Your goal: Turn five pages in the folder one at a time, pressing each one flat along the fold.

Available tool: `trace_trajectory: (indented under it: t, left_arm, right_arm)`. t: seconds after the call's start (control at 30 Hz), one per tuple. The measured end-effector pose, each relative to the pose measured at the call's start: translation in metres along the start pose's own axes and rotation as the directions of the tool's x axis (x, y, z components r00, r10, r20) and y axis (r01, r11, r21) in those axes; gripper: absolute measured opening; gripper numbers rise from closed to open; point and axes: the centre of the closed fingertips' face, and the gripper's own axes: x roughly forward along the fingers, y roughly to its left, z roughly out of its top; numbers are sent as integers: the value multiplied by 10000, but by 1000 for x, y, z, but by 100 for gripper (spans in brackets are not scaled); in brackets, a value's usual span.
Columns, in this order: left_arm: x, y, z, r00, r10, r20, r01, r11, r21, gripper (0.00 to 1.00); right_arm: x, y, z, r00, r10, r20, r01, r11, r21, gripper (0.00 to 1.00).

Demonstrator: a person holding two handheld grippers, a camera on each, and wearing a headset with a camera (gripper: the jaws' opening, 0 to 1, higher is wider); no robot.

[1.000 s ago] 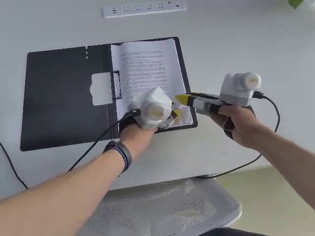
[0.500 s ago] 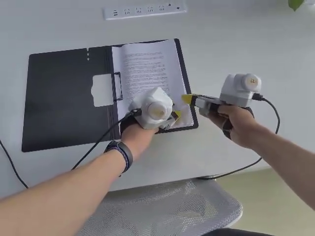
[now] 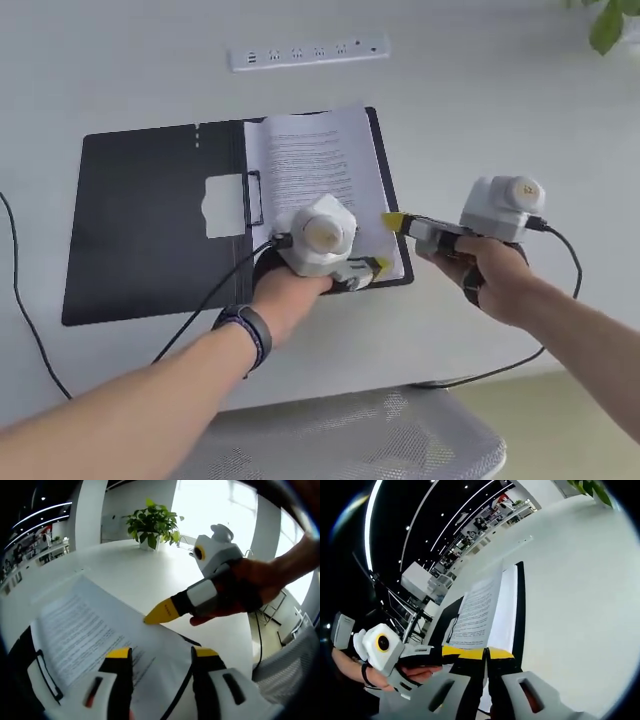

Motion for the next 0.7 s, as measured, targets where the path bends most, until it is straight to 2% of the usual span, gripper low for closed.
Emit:
trace_trajectory:
  t: [0.23, 0.43, 0.53, 0.7]
  left_arm:
    - [-22, 11, 5, 9999, 122, 62, -124, 9993, 341, 52]
    - [-40, 25, 8, 9991, 369, 185, -376, 9987, 356, 55]
    - [-49, 32, 9, 9985, 465, 278, -475, 9982, 356, 56]
    - [-66, 42, 8, 9973, 632, 383, -644, 9974, 314, 58]
  right_arm:
    - [-5, 5, 3, 9995, 25, 314, -32, 9998, 208, 0]
    - [-11, 18, 7, 9977, 253, 633, -265, 9995, 185, 0]
    - [-12, 19, 9, 9969, 260, 741, -274, 9995, 182, 0]
    - [-17, 35, 19, 9925, 635, 1047, -643, 9979, 46, 0]
